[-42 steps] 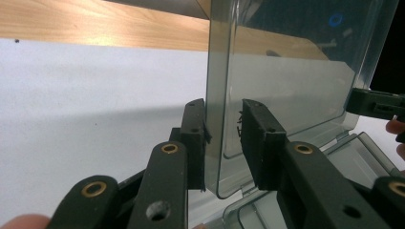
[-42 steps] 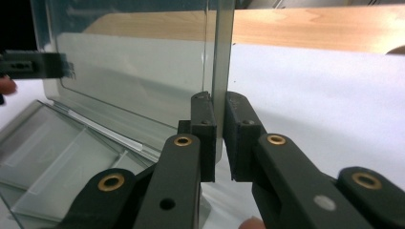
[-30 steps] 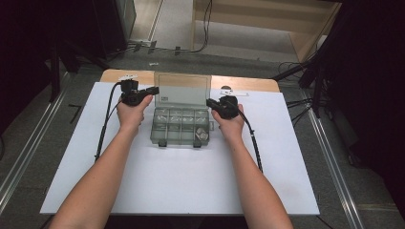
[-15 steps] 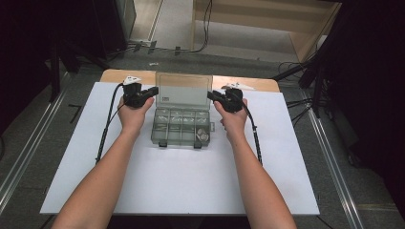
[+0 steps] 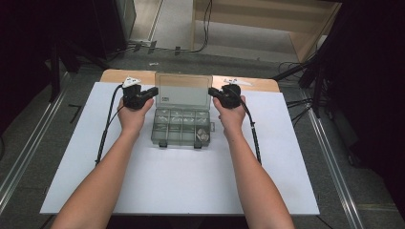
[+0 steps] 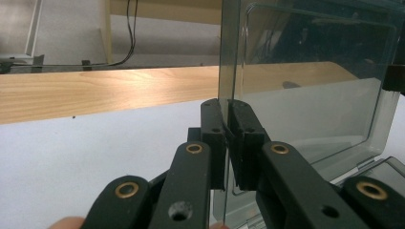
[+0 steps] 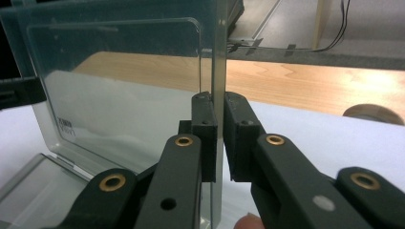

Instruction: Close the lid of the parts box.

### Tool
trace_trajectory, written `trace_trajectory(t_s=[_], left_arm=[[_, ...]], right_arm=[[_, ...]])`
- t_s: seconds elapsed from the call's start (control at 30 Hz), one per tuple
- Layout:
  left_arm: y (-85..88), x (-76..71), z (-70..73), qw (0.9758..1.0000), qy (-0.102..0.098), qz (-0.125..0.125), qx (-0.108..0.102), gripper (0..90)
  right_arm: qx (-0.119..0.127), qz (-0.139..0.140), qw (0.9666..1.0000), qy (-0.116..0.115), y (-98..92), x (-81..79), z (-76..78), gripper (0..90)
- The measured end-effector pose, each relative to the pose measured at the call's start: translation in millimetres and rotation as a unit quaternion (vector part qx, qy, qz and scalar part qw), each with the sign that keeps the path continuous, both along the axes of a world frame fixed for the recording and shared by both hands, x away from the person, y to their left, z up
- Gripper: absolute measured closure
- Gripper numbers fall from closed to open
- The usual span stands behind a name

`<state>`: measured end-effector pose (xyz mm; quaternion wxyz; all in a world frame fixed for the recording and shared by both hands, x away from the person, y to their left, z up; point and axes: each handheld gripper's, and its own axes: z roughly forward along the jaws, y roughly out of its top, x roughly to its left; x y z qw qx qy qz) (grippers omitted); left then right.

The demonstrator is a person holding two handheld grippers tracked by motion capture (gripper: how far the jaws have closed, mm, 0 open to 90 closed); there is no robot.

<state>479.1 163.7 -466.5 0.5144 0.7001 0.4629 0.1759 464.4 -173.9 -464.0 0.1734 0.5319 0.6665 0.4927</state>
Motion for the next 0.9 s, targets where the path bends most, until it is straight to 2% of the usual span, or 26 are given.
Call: trace_trajectory(t_s=[0.1, 0.13, 0.17, 0.27, 0.37, 0.47, 0.57, 0.63, 0.73, 0.9], left_arm=[[4.4, 1.0, 0.3, 0.9996, 0.013, -0.012, -0.020, 81.6], [6.3, 1.1, 0.6, 0.9993, 0.018, -0.020, -0.027, 79.2], [8.3, 0.9, 1.0, 0.9988, 0.022, -0.028, -0.032, 73.1], [15.3, -1.7, 4.6, 0.9975, 0.029, -0.053, -0.035, 68.7], [21.8, -3.7, 10.4, 0.9970, 0.033, -0.056, -0.041, 65.3], [26.2, -4.1, 15.9, 0.9970, 0.027, -0.051, -0.051, 69.0], [28.0, -1.9, 17.8, 0.9961, 0.034, -0.052, -0.062, 76.9], [28.0, -0.9, 17.8, 0.9967, 0.035, -0.041, -0.060, 81.9], [29.4, 5.8, 15.6, 0.9955, 0.055, -0.038, -0.068, 88.5], [27.5, 17.3, 14.7, 0.9944, 0.072, -0.032, -0.070, 88.8]], right_arm=[[-0.012, 0.003, 0.9999, -0.009, 1.1, -2.4, 0.7, 82.6], [-0.013, 0.001, 0.9999, -0.010, 1.5, -3.4, 0.9, 82.6], [-0.014, 0.002, 0.9998, -0.013, 1.4, -4.3, 0.9, 82.6], [-0.015, 0.000, 0.9997, -0.019, 1.0, -7.3, -0.3, 82.7], [-0.016, 0.005, 0.9994, -0.030, -0.7, -9.6, -1.6, 82.6], [-0.019, 0.008, 0.9991, -0.038, -1.0, -11.9, -2.2, 82.7], [-0.025, 0.006, 0.9987, -0.043, 0.4, -13.9, -1.9, 82.7], [-0.028, 0.006, 0.9985, -0.047, 0.8, -14.4, -2.2, 82.7], [-0.029, 0.009, 0.9982, -0.053, 1.0, -15.1, -1.9, 82.7], [-0.029, 0.011, 0.9976, -0.063, 0.7, -17.5, -2.9, 82.7]])
